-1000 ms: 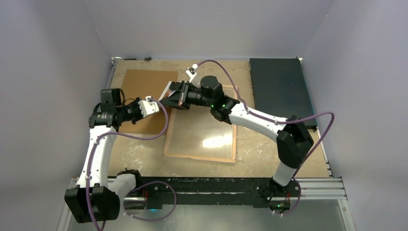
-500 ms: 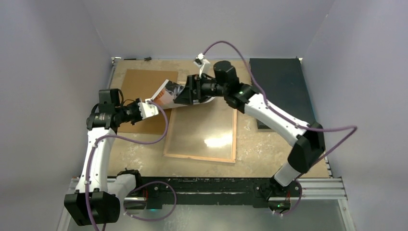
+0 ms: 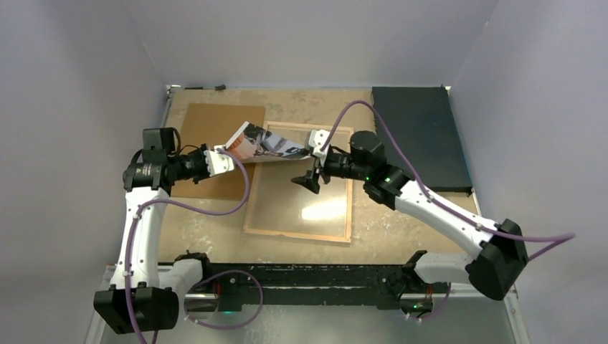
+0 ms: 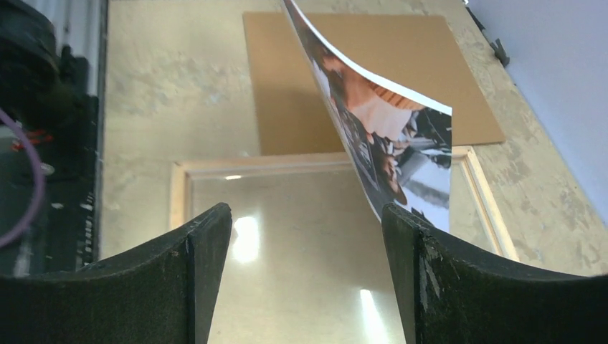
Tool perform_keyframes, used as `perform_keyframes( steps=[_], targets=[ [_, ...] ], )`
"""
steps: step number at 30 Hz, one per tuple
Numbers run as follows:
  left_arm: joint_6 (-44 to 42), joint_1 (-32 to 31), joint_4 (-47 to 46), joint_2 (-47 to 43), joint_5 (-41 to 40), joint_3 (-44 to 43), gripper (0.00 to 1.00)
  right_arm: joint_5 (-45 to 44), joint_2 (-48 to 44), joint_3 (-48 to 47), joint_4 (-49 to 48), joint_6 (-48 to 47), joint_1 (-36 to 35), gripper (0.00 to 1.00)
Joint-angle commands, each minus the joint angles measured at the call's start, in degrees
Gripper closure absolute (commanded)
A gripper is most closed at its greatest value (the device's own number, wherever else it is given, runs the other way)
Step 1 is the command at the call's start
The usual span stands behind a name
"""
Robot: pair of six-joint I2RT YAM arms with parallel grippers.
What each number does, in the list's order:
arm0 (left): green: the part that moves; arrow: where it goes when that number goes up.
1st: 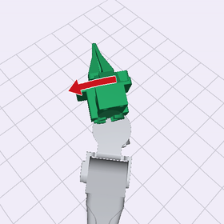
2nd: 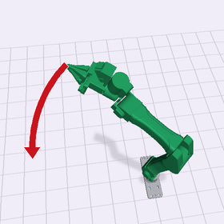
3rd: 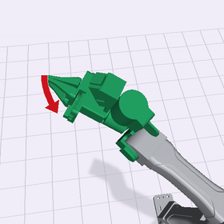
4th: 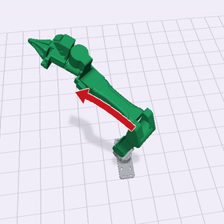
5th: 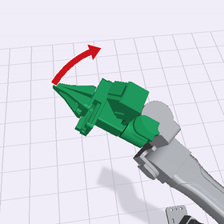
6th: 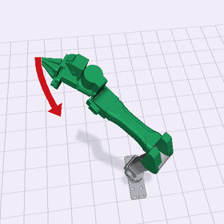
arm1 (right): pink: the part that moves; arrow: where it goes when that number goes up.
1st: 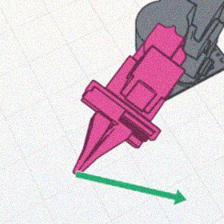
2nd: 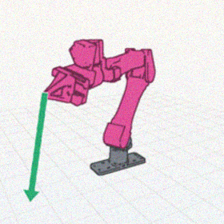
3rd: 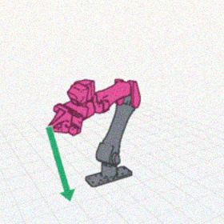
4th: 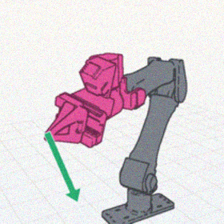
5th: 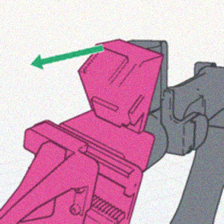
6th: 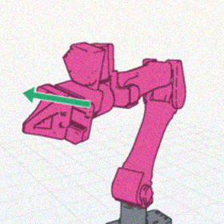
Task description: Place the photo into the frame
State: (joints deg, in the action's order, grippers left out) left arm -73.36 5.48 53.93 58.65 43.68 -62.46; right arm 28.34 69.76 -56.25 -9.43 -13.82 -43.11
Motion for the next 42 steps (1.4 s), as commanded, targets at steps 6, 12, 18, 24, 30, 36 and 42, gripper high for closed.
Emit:
perform_keyframes(
  steps=[6, 12, 18, 24, 30, 36, 42],
  targets=[
    [-1.2, -0.29, 1.28, 0.17, 3.41, -4.06, 1.0, 0.47, 8.9, -1.4, -10.35, -11.57, -1.39, 0.25],
    [-1.71, -0.29, 1.99, -0.04, 3.14, -5.16, 1.0, -4.26, 15.08, -1.33, -15.01, -12.87, -2.86, 0.36],
    [-1.76, -0.29, 2.52, -0.55, 2.92, -6.08, 1.0, -9.32, 17.35, -0.57, -21.29, -11.33, -3.54, 0.56],
    [-2.18, -0.29, 2.62, -0.88, 2.29, -6.35, 1.0, -10.53, 14.55, 0.39, -22.28, -9.35, -3.73, 0.93],
    [16.66, -0.29, -13.76, -1.45, 0.59, -4.84, 0.92, -9.19, 8.85, -0.28, -19.42, -3.7, -3.73, 1.0],
    [53.44, 0.03, -42.81, -0.03, -14.86, -3.78, 0.13, -8.29, 2.98, -6.53, -11.97, 7.0, -3.73, 1.0],
    [70.22, 4.6, -48.68, 4.37, -29.53, -11.17, 0.07, -7.56, -0.92, -13.26, -4.08, 16.17, -4.14, 1.0]
  ],
)
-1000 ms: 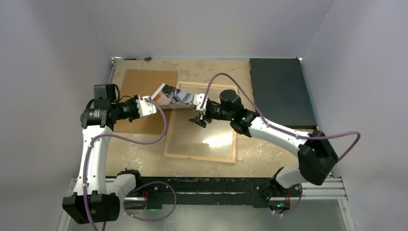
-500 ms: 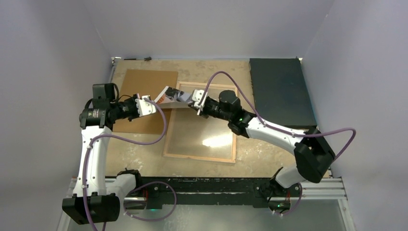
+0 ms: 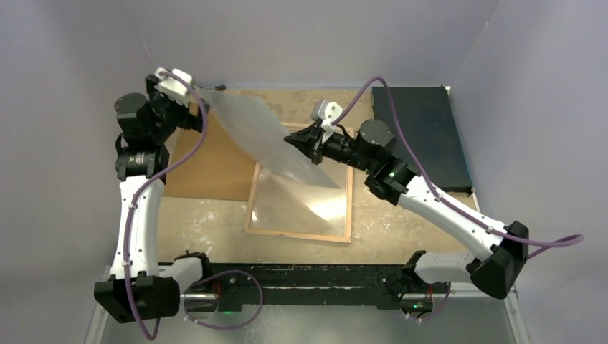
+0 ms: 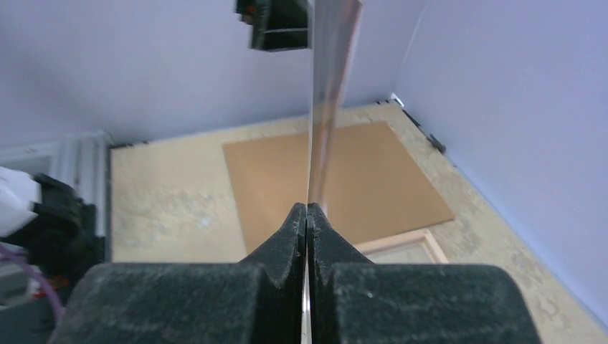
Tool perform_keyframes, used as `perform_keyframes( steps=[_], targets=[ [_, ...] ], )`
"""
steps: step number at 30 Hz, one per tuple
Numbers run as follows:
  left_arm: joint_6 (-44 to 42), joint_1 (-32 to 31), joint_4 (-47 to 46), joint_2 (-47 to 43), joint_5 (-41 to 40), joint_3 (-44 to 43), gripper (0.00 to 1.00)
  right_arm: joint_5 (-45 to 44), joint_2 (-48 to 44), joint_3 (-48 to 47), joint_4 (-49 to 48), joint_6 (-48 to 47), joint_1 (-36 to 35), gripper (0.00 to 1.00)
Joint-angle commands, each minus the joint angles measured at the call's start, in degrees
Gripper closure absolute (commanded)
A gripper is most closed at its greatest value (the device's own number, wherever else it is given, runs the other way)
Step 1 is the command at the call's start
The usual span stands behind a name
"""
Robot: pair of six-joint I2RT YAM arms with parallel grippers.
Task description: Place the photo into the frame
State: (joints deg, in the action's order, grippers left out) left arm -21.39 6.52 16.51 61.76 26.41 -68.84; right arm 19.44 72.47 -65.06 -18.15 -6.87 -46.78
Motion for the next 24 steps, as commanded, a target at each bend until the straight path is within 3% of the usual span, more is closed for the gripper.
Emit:
perform_keyframes(
  steps=[1, 4, 9, 16, 24],
  targets=[
    [21.7, 4.81, -12.0, 1.42, -14.71, -5.36, 0.06, 1.07, -4.44, -4.96, 5.15, 11.57, -0.42, 1.0],
    [26.3, 8.09, -12.54, 1.55, -19.04, -6.3, 0.05, 0.54, -5.71, -7.29, 8.47, 17.93, -0.16, 1.0],
    [25.26, 9.12, -10.95, 1.32, -19.94, -5.51, 0.03, -2.75, -4.25, -9.54, 14.4, 25.61, 1.45, 1.0],
    [21.69, 9.21, -1.55, 5.97, -12.86, -5.26, 0.01, -5.72, -1.55, -4.38, 16.36, 32.34, 10.19, 1.0],
    [9.46, 9.19, 6.25, 8.24, -5.27, -1.74, 0.0, -8.01, 3.02, 4.19, 12.39, 35.9, 18.62, 1.0]
  ],
)
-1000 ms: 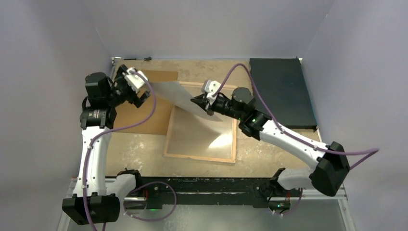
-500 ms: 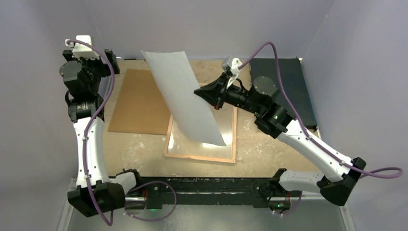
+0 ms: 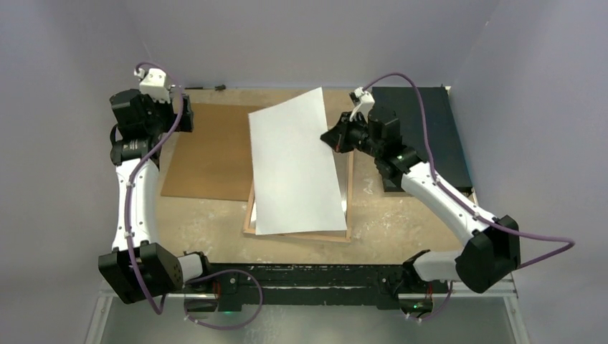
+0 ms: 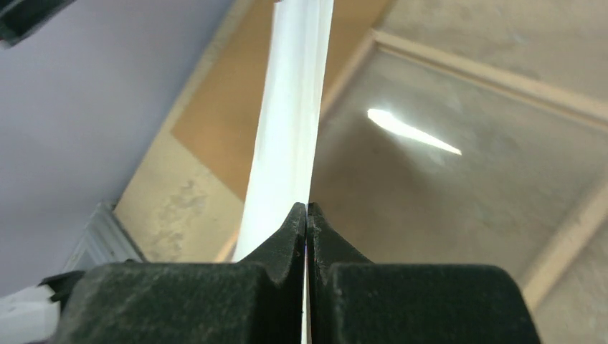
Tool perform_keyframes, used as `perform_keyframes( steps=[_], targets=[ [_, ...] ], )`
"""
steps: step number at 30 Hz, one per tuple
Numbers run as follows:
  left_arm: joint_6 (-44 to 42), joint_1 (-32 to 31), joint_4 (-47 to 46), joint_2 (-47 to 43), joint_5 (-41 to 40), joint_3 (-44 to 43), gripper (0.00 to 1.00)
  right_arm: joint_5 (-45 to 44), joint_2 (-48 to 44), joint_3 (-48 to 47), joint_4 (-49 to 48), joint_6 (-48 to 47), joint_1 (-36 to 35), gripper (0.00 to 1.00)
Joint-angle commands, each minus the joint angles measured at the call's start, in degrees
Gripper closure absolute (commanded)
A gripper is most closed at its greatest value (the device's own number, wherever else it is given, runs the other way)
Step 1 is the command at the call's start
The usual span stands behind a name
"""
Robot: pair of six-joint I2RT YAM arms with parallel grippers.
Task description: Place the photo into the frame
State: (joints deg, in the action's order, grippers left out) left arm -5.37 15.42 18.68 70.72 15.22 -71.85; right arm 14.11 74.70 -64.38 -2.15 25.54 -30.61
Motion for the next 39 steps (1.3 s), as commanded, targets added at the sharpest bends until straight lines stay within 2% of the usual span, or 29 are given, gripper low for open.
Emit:
perform_keyframes(
  steps=[1, 10, 16, 30, 39],
  targets=[
    [-7.73, 0.29, 5.33, -0.41, 7.29, 1.62, 0.0, -2.84, 1.46, 5.12, -5.49, 4.13, 3.01, 1.0],
    [-16.39, 0.18, 12.29, 0.68, 14.8, 4.91, 0.02, -4.58, 7.87, 7.92, -10.3, 6.58, 5.25, 1.0],
    [-19.71, -1.21, 18.25, 3.8, 15.55, 4.71, 0.03, -5.82, 11.03, 7.31, -10.25, 6.74, 5.64, 1.0],
    [-21.93, -1.53, 19.21, 3.35, 16.69, 5.56, 0.03, -9.22, 13.54, 9.38, -11.54, 8.97, 6.07, 1.0],
    [-22.21, -1.57, 19.72, 3.63, 17.53, 5.69, 0.03, -13.9, 11.97, 14.27, -13.42, 11.86, 6.07, 1.0]
  ],
)
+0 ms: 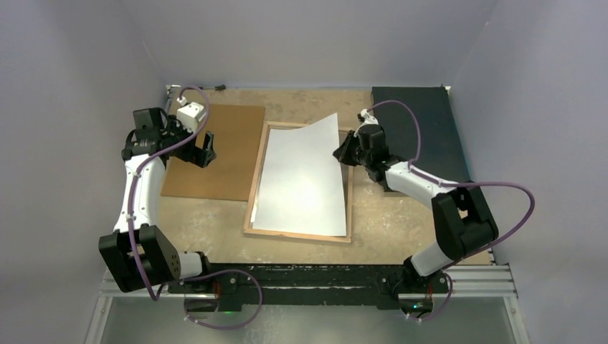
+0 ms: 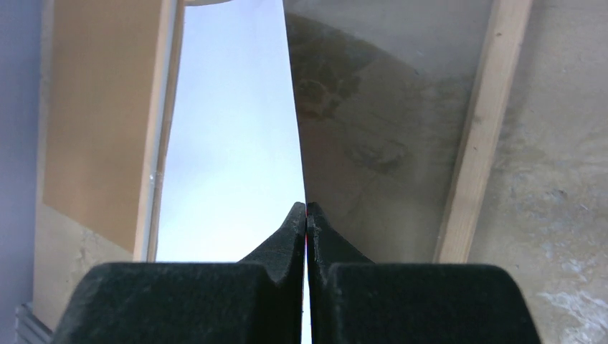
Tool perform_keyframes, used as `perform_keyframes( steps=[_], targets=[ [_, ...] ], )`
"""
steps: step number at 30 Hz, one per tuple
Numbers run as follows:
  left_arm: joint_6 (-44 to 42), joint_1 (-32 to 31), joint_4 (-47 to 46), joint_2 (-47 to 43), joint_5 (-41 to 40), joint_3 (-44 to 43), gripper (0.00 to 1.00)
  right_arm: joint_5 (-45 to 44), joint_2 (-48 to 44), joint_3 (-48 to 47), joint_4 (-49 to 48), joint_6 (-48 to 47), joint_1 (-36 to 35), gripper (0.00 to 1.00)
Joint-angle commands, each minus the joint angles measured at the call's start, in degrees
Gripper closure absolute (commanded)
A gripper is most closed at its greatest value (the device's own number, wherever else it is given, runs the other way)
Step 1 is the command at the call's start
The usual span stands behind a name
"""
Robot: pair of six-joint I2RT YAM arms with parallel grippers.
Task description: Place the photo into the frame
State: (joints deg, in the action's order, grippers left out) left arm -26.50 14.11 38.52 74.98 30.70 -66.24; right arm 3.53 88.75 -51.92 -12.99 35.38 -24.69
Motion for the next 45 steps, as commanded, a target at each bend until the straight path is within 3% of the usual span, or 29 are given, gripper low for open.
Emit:
perform_keyframes(
  steps=[1, 22, 26, 29, 31, 33, 34, 35, 45],
  targets=[
    [-1.09, -0.18, -0.04, -0.63, 2.08, 0.13, 0.03, -3.92, -2.19, 2.16, -2.61, 2.32, 0.16, 1.0],
    [-2.41, -0.1, 1.9, -0.02, 2.17, -0.34, 0.03, -6.17, 3.66, 4.53, -13.29, 6.9, 0.17, 1.0],
    [-2.7, -0.21, 2.04, 0.08, 2.26, -0.27, 0.03, -6.18, 5.2, 2.92, -11.48, 5.85, 0.17, 1.0],
    [-2.95, -0.19, 2.09, 0.31, 2.26, -0.13, 0.03, -7.5, 5.04, 2.22, -9.62, 4.68, 0.16, 0.87],
    [-3.01, -0.26, 2.08, 0.6, 2.26, -0.09, 0.03, -9.2, 4.9, 1.44, -7.4, 4.02, 0.09, 0.7],
    [-2.98, -0.25, 2.24, 0.98, 2.11, -0.21, 0.02, -11.0, 4.81, 0.25, -5.08, 3.04, 0.08, 0.36],
    [-2.98, -0.23, 2.32, 1.22, 1.9, -0.39, 0.01, -12.0, 4.71, -0.36, -3.9, 2.42, 0.0, 0.11],
    [-3.0, -0.17, 2.46, 1.48, 1.58, -0.71, 0.01, -13.09, 4.56, -0.98, -2.44, 1.95, -0.01, 0.03],
    [-2.9, 0.12, 4.3, 5.53, -4.66, -5.33, 0.0, -20.81, -2.66, -3.67, 5.24, -1.88, -0.01, 0.04]
  ],
)
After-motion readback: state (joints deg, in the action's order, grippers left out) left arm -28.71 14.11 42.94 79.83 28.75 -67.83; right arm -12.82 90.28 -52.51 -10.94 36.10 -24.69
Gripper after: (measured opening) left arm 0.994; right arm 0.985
